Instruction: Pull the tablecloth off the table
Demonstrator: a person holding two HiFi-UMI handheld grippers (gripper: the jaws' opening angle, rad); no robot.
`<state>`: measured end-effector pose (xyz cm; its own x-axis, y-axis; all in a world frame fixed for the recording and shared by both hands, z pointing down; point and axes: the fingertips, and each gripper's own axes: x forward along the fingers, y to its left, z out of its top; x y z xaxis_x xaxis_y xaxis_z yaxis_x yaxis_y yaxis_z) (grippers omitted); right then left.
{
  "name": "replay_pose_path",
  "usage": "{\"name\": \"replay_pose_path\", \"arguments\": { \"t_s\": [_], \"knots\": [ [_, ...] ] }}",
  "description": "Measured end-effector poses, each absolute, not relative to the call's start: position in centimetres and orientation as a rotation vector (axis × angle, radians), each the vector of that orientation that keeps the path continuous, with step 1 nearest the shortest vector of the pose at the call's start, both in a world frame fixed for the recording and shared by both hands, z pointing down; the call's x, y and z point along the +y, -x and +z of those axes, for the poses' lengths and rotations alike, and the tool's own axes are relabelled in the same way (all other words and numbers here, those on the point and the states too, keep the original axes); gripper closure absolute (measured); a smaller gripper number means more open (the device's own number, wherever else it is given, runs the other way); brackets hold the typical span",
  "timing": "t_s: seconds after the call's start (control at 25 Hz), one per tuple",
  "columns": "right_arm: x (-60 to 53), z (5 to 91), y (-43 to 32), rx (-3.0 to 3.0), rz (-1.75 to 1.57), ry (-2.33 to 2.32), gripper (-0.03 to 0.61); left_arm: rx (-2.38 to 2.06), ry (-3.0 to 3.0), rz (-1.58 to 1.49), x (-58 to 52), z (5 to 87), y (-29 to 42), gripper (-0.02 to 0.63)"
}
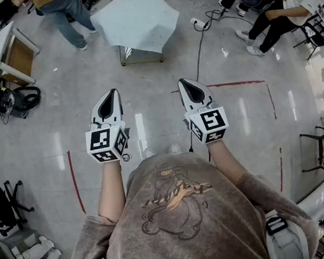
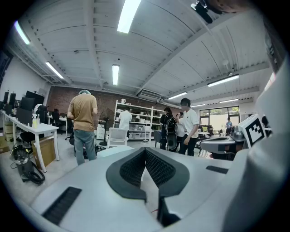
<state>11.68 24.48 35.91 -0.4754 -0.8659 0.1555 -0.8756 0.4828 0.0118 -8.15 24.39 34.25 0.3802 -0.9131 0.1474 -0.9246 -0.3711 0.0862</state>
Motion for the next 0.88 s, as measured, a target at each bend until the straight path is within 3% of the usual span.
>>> {"name": "replay_pose_path", "arguments": {
  "t_s": [0.88],
  "knots": [
    [22.1,38.2,-7.3,-2.558,0.168,-1.606,0.572,-1.576,-2.505,0.112,20.0,36.6,12.9,0.595]
  ]
}}
